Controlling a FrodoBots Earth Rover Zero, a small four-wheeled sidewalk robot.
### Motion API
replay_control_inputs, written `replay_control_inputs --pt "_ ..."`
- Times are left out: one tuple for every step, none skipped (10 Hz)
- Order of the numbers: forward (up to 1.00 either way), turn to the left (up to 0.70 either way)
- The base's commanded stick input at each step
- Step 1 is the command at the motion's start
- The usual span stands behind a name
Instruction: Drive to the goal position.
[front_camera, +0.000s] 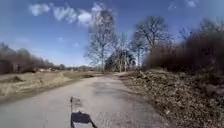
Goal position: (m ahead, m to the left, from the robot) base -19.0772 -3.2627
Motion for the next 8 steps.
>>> replay_control_inputs --pt "0.00 0.45" --pt "0.00 0.45" --pt "0.00 0.45" --pt "0.00 0.45" --pt "0.00 0.45" --pt "0.00 0.45" --pt "0.00 0.45" --pt "0.00 0.45"
